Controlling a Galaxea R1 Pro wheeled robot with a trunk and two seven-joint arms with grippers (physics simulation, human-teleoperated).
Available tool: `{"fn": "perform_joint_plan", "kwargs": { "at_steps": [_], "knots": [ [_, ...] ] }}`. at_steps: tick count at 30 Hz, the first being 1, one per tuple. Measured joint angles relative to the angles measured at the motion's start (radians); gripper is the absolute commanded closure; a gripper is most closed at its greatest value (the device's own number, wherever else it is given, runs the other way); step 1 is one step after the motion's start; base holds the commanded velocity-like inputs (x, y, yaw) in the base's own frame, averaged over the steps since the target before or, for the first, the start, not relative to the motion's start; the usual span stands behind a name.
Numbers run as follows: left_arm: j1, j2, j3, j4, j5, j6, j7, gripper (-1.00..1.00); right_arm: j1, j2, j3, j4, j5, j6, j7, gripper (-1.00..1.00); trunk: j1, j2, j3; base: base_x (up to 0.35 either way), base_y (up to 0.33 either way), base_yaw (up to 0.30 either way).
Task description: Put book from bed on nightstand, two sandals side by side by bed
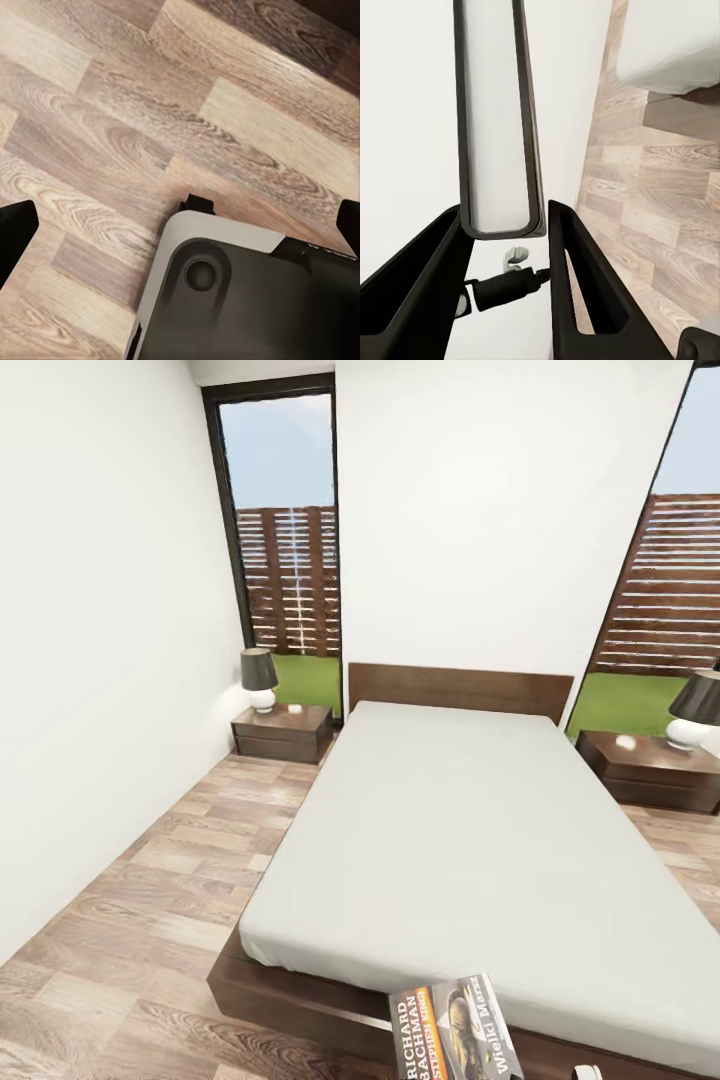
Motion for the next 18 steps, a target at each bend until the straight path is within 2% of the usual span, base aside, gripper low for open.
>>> {"fn": "perform_joint_plan", "kwargs": {
  "at_steps": [18],
  "knots": [
    [0.000,0.000,0.000,0.000,0.000,0.000,0.000,-1.00,0.000,0.000,0.000,-0.001,-0.001,0.000,0.013,1.00,0.000,0.000,-0.001,-0.005,0.000,0.007]
  ]
}}
